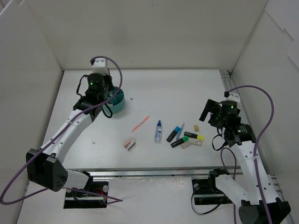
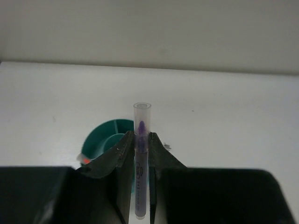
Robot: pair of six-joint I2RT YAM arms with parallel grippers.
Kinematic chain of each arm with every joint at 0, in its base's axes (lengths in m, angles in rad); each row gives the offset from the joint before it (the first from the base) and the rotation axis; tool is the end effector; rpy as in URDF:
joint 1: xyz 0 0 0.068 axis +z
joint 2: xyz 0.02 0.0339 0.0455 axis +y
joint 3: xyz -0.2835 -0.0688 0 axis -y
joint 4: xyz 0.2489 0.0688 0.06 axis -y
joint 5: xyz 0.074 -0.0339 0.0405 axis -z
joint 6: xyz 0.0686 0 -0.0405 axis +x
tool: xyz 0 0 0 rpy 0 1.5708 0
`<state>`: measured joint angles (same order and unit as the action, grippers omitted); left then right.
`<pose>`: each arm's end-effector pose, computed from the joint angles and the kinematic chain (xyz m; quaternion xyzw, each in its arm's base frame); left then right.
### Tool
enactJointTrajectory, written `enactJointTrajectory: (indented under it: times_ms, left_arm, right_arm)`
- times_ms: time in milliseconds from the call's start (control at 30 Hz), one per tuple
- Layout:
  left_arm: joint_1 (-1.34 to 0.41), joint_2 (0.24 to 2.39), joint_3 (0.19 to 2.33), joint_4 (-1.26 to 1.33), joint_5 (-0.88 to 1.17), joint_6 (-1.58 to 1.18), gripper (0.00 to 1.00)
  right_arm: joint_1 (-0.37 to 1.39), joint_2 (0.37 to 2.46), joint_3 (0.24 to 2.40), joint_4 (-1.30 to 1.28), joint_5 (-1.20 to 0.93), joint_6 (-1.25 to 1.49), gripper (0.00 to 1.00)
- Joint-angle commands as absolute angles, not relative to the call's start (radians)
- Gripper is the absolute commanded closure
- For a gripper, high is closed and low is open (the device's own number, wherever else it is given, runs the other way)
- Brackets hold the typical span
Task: Sort the stationery into containers
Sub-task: Pick up the pen from the center of the board, then place the pen in the storage box.
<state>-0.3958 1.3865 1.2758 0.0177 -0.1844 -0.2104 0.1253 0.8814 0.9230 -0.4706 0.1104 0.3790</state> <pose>0.3397 -0.1283 0.4112 0.0064 0.7387 -0.1352 0.6604 0.2144 0.0194 0.3434 0.1359 0.8296 0.0897 0.5341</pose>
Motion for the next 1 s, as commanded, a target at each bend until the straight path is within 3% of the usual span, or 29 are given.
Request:
enactJointTrajectory:
  times_ms: [0, 167, 967]
  left_arm:
    - [-0.318, 1.333, 1.152, 0.253, -0.31, -0.353, 1.0]
    - [-0.252, 1.324, 1.023, 0.389, -0.448, -0.402, 1.0]
    - [-0.229, 1.609, 0.937, 0.699, -0.604, -0.532, 1.0]
  right_arm:
    - [0.129, 0.891, 0.931, -0.407, 0.064, 0.354, 0.02]
    - [0.127, 0.882, 0.919, -0.39, 0.049, 0.339, 0.02]
    - [0.129, 0.835, 0.881, -0.33, 0.008, 0.304, 0.02]
